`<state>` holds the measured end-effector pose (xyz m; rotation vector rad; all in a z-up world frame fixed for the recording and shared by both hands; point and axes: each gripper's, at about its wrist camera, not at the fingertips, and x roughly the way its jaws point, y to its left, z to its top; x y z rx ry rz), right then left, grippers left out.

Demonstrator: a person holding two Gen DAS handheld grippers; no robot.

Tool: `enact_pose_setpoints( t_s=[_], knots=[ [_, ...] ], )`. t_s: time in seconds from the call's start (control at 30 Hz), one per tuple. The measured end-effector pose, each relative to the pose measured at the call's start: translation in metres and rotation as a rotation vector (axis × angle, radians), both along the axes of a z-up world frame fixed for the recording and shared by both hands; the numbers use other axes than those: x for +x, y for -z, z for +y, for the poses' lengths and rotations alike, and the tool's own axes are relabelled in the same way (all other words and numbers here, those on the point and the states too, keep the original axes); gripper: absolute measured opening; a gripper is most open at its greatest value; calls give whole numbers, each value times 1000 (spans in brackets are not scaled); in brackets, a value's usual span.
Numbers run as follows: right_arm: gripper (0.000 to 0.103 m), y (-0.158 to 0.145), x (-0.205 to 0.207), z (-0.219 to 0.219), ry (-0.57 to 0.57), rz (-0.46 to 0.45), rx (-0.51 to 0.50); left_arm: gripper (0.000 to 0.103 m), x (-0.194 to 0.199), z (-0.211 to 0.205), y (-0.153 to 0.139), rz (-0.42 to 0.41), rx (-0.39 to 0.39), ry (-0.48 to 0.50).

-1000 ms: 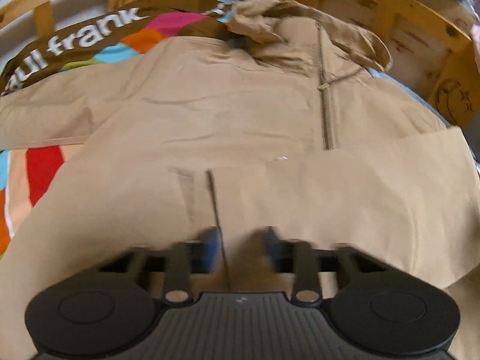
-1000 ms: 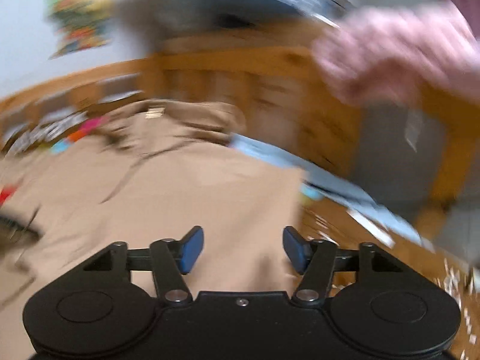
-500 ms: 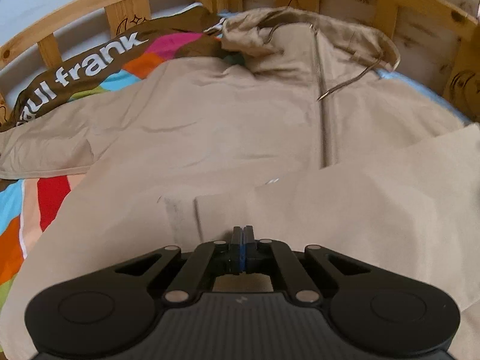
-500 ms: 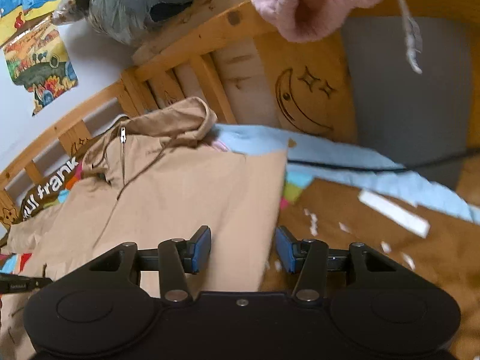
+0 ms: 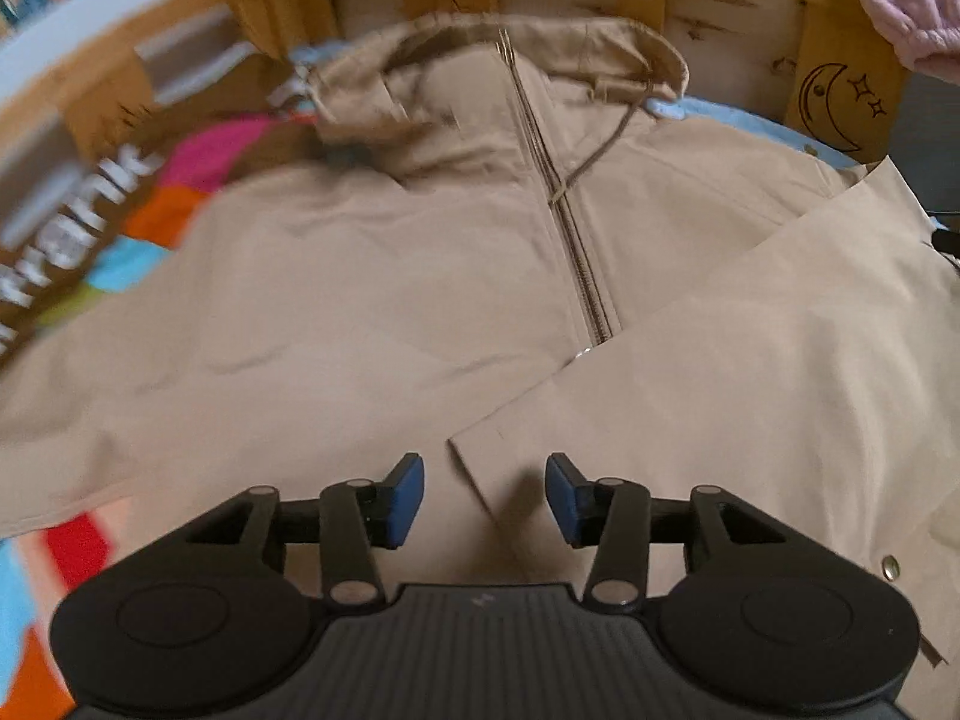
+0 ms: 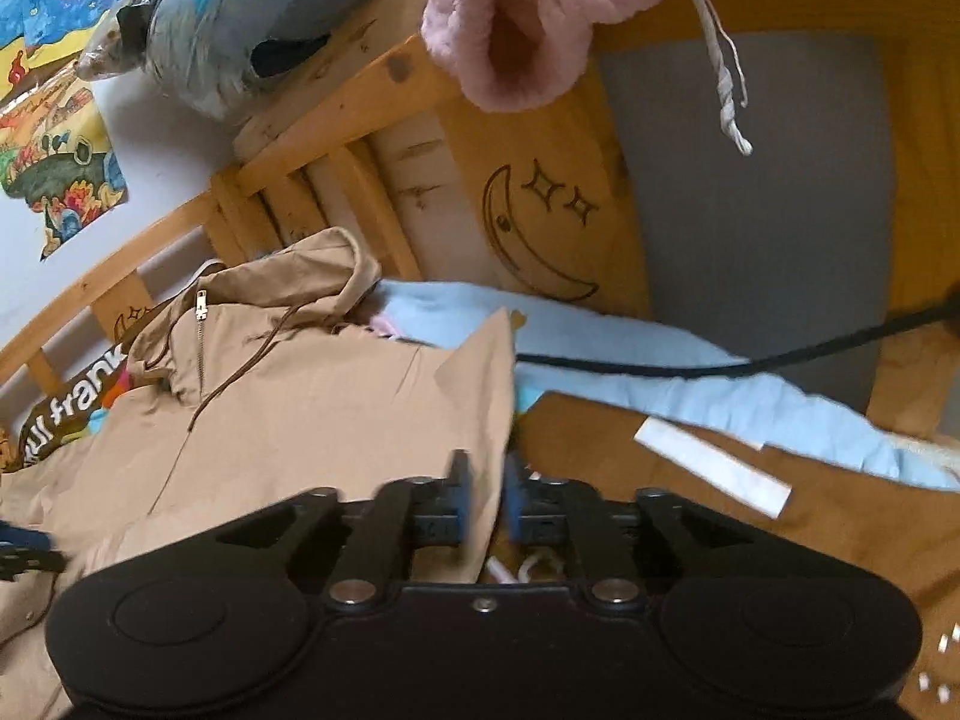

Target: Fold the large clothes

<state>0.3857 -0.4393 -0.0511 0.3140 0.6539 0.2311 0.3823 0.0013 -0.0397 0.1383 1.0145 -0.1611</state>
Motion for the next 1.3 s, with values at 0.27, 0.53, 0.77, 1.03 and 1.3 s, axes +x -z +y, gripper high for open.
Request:
enact_pose_setpoints(
  t_s=[0.27,0.53,0.77,1.03,1.3],
  knots=[
    [58,-26,-77,15,-54,11,-179,4,29,5,7,48,-54,123],
    [56,-14,-124,82,-174,-39,-603,0,38,33,-22,-18,-114,49],
    [9,1,-97,121,-154,-53,-843,0,42,50,-24,-28,-186,-6],
    [12,5,-99,97,-45,105,-698,1,44,57,3,-23,-154,-48],
    [58,-57,-80,86,-32,15,-579,54,11,64,-12,-81,-162,-22]
  ],
)
